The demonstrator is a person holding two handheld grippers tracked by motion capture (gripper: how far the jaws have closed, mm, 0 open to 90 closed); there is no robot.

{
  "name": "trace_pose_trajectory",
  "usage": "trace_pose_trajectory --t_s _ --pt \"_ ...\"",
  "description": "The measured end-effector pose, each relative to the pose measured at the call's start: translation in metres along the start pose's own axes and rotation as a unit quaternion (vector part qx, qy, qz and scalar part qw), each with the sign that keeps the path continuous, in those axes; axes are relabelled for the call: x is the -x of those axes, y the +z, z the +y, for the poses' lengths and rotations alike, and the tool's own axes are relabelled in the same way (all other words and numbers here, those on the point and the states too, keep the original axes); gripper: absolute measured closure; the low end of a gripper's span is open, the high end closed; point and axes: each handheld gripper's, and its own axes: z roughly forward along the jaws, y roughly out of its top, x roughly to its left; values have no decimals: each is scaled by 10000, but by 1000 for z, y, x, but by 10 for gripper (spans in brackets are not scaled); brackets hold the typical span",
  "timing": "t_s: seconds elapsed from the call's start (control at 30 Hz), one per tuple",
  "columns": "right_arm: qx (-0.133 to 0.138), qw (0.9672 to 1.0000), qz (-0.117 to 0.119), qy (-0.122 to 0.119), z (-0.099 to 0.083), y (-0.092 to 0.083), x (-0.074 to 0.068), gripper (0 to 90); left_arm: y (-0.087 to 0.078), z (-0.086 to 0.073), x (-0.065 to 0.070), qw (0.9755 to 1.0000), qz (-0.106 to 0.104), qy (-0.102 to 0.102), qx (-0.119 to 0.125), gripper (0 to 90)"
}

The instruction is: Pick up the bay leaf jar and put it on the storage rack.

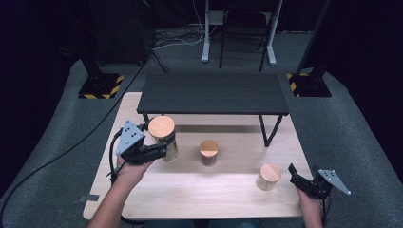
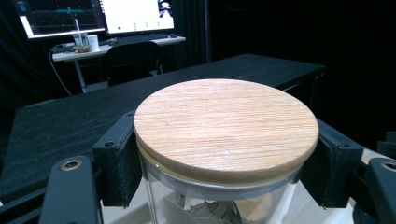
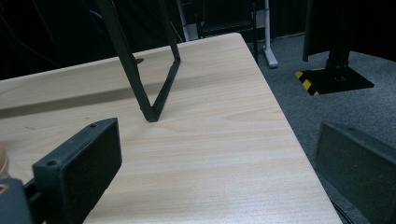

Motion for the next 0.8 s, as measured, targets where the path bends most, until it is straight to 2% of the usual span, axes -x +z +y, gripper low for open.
trace_pose_trajectory --t_s 0.2,0.53,0.7,0.8 --pt "2 10000 1 7 0 0 0 3 5 9 -2 10000 19 43 -43 247" --pt "-4 10000 22 6 0 0 0 3 17 20 -12 10000 -3 -57 11 247" --pt "-8 10000 25 6 0 0 0 3 20 24 -17 9999 72 -111 1 247" --pt "-14 10000 28 -4 0 0 0 4 20 27 -17 9999 105 -61 9 247"
